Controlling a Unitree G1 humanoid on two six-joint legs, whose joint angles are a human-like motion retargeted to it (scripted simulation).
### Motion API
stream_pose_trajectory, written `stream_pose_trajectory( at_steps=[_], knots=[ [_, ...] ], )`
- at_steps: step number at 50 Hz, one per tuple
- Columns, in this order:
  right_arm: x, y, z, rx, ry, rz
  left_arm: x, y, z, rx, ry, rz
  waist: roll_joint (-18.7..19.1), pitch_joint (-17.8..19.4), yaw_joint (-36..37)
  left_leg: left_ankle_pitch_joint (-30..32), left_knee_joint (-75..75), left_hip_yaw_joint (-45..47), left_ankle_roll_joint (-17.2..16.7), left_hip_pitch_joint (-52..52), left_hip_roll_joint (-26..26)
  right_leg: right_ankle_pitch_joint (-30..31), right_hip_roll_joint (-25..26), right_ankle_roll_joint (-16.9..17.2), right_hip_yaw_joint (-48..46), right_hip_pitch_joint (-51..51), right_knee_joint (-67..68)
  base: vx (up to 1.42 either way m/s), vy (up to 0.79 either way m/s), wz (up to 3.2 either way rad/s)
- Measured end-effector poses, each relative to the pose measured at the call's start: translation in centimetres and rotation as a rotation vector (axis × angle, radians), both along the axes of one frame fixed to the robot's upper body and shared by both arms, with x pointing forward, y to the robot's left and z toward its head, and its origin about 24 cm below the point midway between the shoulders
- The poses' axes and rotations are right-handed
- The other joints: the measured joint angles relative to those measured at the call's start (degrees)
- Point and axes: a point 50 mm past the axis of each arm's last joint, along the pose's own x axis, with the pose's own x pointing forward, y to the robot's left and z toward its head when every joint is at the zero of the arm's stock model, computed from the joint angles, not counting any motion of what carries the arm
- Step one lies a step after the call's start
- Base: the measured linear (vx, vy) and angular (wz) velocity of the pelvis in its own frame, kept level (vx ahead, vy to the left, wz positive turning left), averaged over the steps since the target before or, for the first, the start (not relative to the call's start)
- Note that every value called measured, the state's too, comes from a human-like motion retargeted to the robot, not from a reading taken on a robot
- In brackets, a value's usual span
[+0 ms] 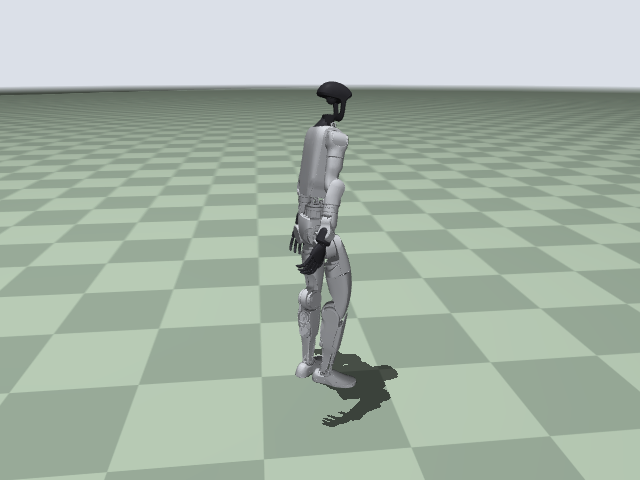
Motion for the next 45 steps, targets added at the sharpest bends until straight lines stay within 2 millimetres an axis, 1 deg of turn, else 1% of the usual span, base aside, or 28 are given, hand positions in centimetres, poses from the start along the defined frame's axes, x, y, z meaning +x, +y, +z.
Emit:
stream_pose_trajectory(
  at_steps=[2,5,8,9,10,12,13,15,16,17,18,20,22,23,25,28,30,31,32,35,37,38,40,41,42,43,44,45],
  knots=[
    [1.3,-0.1,-0.1,-0.007,-0.046,0.015,-1.4,-1.0,-0.4,-0.028,0.045,-0.013,1.5,-0.2,-0.3,-0.7,-0.4,2.1,-1.4,0.8,2.7,1.1,-1.6,-1.1,-2.8,1.8,2.1,-0.02,-0.44,-1.65],
    [3.3,-0.4,-0.1,-0.012,-0.096,0.062,-3.1,-2.6,-0.8,-0.075,0.103,-0.046,4.5,-0.7,-1.5,-1.5,-0.6,2.7,-4.4,1.8,7.0,2.1,-4.6,-3.3,-1.2,3.0,8.0,0.1,-0.47,-1.2],
    [4.7,-0.5,-0.1,-0.031,-0.149,0.122,-4.7,-3.3,-1.0,-0.11,0.154,-0.078,5.6,-2.7,-0.6,-2.5,-1.8,5.1,-7.7,3.6,9.8,2.0,-7.2,-7.4,-4.8,5.6,7.8,0.26,-0.58,-1.47],
    [5.1,-0.5,-0.1,-0.038,-0.169,0.139,-5.1,-3.5,-1.0,-0.113,0.166,-0.081,5.2,-3.3,-0.1,-3.2,-2.0,5.8,-8.4,4.3,10.0,2.7,-7.6,-6.1,-6.4,6.6,5.9,0.28,-0.55,-1.57],
    [5.6,-0.5,-0.1,-0.045,-0.19,0.157,-5.6,-3.7,-1.0,-0.114,0.176,-0.08,4.3,-3.9,0.4,-4.0,-2.1,6.9,-9.1,5.1,9.9,3.9,-7.9,-3.4,-7.6,7.5,3.5,0.33,-0.69,-1.72],
    [6.8,0.2,-0.3,-0.031,-0.226,0.198,-6.6,-3.7,-1.0,-0.107,0.19,-0.047,3.2,-4.6,0.9,-6.6,-2.5,9.2,-10.8,7.5,10.9,2.5,-6.1,-2.3,-8.6,8.5,1.8,0.43,-0.98,-1.68],
    [7.5,0.9,-0.3,-0.01,-0.238,0.225,-7.2,-3.5,-0.9,-0.1,0.195,-0.014,2.3,-4.0,0.1,-9.2,-2.3,9.3,-11.1,9.3,11.2,1.9,-4.9,-2.5,-4.4,7.6,2.2,0.45,-1.02,-1.33],
    [8.9,1.7,-0.3,0.024,-0.25,0.27,-8.4,-3.5,-0.8,-0.092,0.218,0.046,1.2,-3.4,-1.5,-14.4,-1.1,6.8,-7.5,11.2,11.0,1.1,-3.4,-0.9,2.2,7.0,3.3,0.4,-0.86,-1.23],
    [9.6,2.1,-0.3,0.035,-0.251,0.299,-9.0,-3.8,-0.8,-0.097,0.237,0.075,0.2,-3.3,-1.5,-15.7,1.1,1.7,-3.1,11.1,9.5,0.2,-2.7,-1.2,3.8,7.6,2.9,0.42,-0.77,-1.89],
    [10.3,2.5,-0.2,0.047,-0.254,0.332,-9.6,-4.0,-0.7,-0.105,0.256,0.104,-0.6,-3.0,-1.2,-16.9,4.5,-2.4,0.4,11.4,9.3,-1.0,-1.1,-1.8,6.4,8.5,2.6,0.55,-0.95,-2.85],
    [11.1,3.1,-0.2,0.062,-0.261,0.372,-10.1,-3.9,-0.6,-0.117,0.272,0.132,-1.2,-2.1,0.1,-18.1,10.4,-5.0,2.1,12.5,11.5,-2.5,2.4,-3.0,10.9,9.8,2.2,0.6,-1.04,-3.25],
    [12.4,4.2,-0.1,0.083,-0.299,0.424,-10.2,-4.1,-0.6,-0.155,0.285,0.146,-1.8,-1.2,1.8,-16.6,19.2,-11.7,2.6,10.6,9.7,-2.2,6.3,-4.7,17.8,10.9,-0.1,0.49,-0.82,-3.17],
    [13.0,4.8,-0.1,0.105,-0.34,0.423,-9.5,-4.2,-0.7,-0.173,0.279,0.104,-2.5,-0.5,4.3,-12.0,27.9,-15.6,2.6,6.5,6.7,-1.8,8.4,-6.3,22.8,11.7,-1.4,0.39,-0.46,-2.71],
    [13.1,5.1,-0.1,0.116,-0.353,0.405,-8.8,-4.3,-0.8,-0.17,0.265,0.072,-2.9,-0.4,5.2,-9.5,31.0,-16.3,2.6,4.0,4.4,-1.1,8.4,-6.4,24.9,11.8,-2.0,0.38,-0.32,-2.26],
    [13.2,5.4,-0.1,0.136,-0.364,0.359,-7.3,-4.2,-1.0,-0.143,0.211,0.015,-3.7,0.1,6.4,-5.8,35.8,-15.0,2.6,-0.2,1.8,0.0,8.8,-6.6,29.0,12.5,-3.0,0.31,-0.22,-1.91],
    [13.2,5.5,-0.1,0.164,-0.344,0.302,-4.9,-4.1,-1.1,-0.095,0.097,-0.03,-3.4,0.8,5.9,-4.1,38.6,-9.8,2.6,-5.0,2.4,0.7,10.1,-7.4,31.1,14.6,-4.6,0.43,-0.2,-1.57],
    [13.0,5.4,-0.1,0.175,-0.331,0.287,-3.8,-4.2,-1.1,-0.081,0.04,-0.034,-2.9,0.7,5.0,-2.0,35.4,-6.5,2.6,-8.1,1.2,1.8,10.2,-7.2,32.5,15.5,-5.8,0.54,0.01,-1.28],
    [12.9,5.2,-0.1,0.171,-0.329,0.283,-3.4,-4.3,-1.1,-0.084,0.025,-0.033,-2.5,0.4,3.9,1.0,31.0,-6.5,2.2,-10.2,-1.1,2.4,9.7,-6.5,32.4,15.3,-6.0,0.5,0.15,-1.03],
    [12.8,5.0,-0.1,0.166,-0.327,0.28,-3.0,-4.4,-1.1,-0.087,0.014,-0.032,-2.1,0.2,3.1,3.7,26.7,-7.0,0.7,-12.0,-3.0,2.9,9.7,-6.0,32.8,15.3,-6.1,0.41,0.13,-1.2],
    [12.4,4.6,-0.2,0.141,-0.314,0.276,-2.2,-3.6,-0.9,-0.094,0.007,-0.03,0.5,1.1,3.9,8.8,14.2,-12.4,-11.3,-15.8,-4.0,3.8,13.6,-7.0,37.1,17.6,-6.9,0.52,-0.02,-2.03],
    [11.5,4.2,-0.3,0.127,-0.287,0.266,-2.0,-2.9,-0.8,-0.078,0.016,-0.038,2.6,1.9,5.5,12.0,7.2,-18.9,-19.4,-17.5,-3.3,4.2,16.3,-8.0,39.2,20.4,-7.8,0.76,0.0,-2.29],
    [10.9,4.0,-0.4,0.121,-0.267,0.258,-2.1,-2.6,-0.7,-0.066,0.024,-0.042,3.4,2.1,5.9,12.5,4.7,-21.7,-21.5,-18.2,-2.9,4.5,16.9,-8.2,39.2,21.9,-8.3,0.72,0.07,-2.1],
    [9.2,3.5,-0.5,0.107,-0.211,0.242,-2.6,-2.0,-0.7,-0.041,0.051,-0.041,4.0,2.0,6.8,12.7,2.0,-23.8,-23.2,-18.8,-2.1,5.3,17.1,-7.6,40.5,24.5,-8.4,0.82,0.12,-1.93],
    [8.1,3.1,-0.6,0.1,-0.176,0.229,-2.9,-1.8,-0.6,-0.029,0.072,-0.039,4.0,1.6,7.0,13.7,2.3,-23.2,-22.2,-18.6,-1.9,6.2,16.9,-6.9,41.3,25.3,-8.0,0.85,0.16,-1.58],
    [7.0,2.8,-0.6,0.092,-0.14,0.215,-3.3,-1.6,-0.6,-0.019,0.096,-0.035,3.9,1.0,6.8,15.5,2.9,-21.7,-20.2,-18.3,-1.6,7.4,16.6,-6.1,41.7,26.1,-7.5,0.91,0.2,-1.14],
    [5.8,2.4,-0.6,0.083,-0.103,0.197,-3.8,-1.5,-0.6,-0.011,0.123,-0.029,3.7,0.2,6.1,18.8,4.3,-18.3,-16.1,-17.8,-1.3,9.0,16.2,-5.1,41.3,26.6,-6.7,1.0,0.22,-0.86],
    [4.5,2.1,-0.6,0.072,-0.066,0.177,-4.4,-1.5,-0.6,-0.007,0.154,-0.017,3.1,-0.8,5.4,18.0,6.4,-17.9,-12.1,-17.6,-1.5,11.6,15.3,-3.7,40.5,26.8,-5.5,0.99,0.19,-0.67],
    [3.1,1.8,-0.5,0.061,-0.029,0.156,-5.0,-1.6,-0.6,-0.004,0.186,-0.002,2.3,-1.8,4.7,15.1,8.7,-18.9,-8.1,-17.4,-2.0,14.5,14.1,-2.2,39.3,26.9,-4.0,0.9,0.15,-1.1]
  ],
)
